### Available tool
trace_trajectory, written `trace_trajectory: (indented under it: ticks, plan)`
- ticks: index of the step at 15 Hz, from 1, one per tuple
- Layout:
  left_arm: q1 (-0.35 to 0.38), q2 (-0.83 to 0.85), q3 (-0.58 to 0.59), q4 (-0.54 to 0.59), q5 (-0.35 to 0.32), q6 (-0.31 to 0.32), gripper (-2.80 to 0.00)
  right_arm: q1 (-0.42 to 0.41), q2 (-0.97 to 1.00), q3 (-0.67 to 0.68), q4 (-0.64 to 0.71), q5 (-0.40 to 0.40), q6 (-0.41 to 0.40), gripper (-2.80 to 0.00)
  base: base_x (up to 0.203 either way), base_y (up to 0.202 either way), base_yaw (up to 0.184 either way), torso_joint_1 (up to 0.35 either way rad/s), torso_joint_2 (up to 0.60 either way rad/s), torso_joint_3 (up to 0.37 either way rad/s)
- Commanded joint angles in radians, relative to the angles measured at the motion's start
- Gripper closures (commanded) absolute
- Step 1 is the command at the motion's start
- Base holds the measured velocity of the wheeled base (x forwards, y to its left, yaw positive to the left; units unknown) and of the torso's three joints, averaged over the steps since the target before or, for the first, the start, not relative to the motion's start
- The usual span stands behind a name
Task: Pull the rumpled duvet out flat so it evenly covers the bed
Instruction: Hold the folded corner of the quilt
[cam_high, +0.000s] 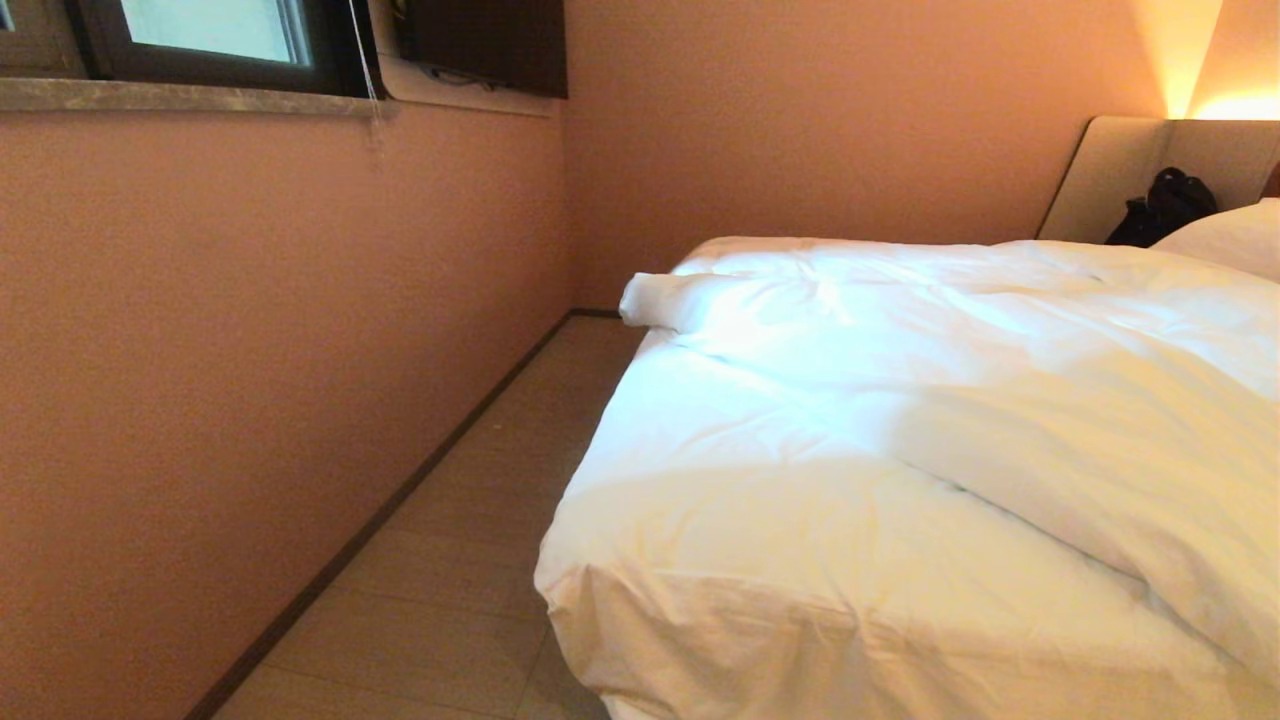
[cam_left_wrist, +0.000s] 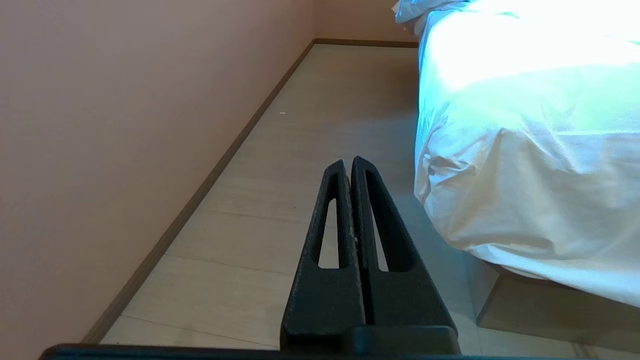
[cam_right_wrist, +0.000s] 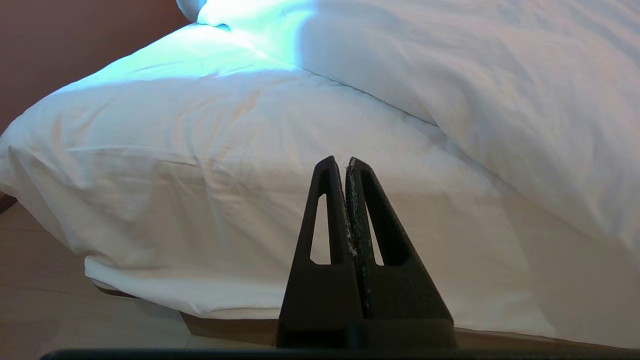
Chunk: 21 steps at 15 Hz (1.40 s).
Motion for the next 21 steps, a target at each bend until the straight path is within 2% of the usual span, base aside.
trace_trajectory:
  ticks: [1, 18, 21]
  plan:
    - [0.0, 0.0, 0.0, 0.0, 0.0, 0.0, 0.0, 0.0, 0.0, 0.0, 0.0, 0.0, -0.001, 0.0, 0.0, 0.0, 0.0, 0.0, 0.0, 0.0]
    - [0.0, 0.0, 0.0, 0.0, 0.0, 0.0, 0.0, -0.001, 0.0, -0.008, 0.01, -0.003, -0.017, 0.0, 0.0, 0.0, 0.0, 0.0, 0.0, 0.0]
    - [0.0, 0.0, 0.0, 0.0, 0.0, 0.0, 0.0, 0.0, 0.027, -0.122, 0.065, -0.005, -0.021, 0.0, 0.0, 0.0, 0.0, 0.0, 0.0, 0.0]
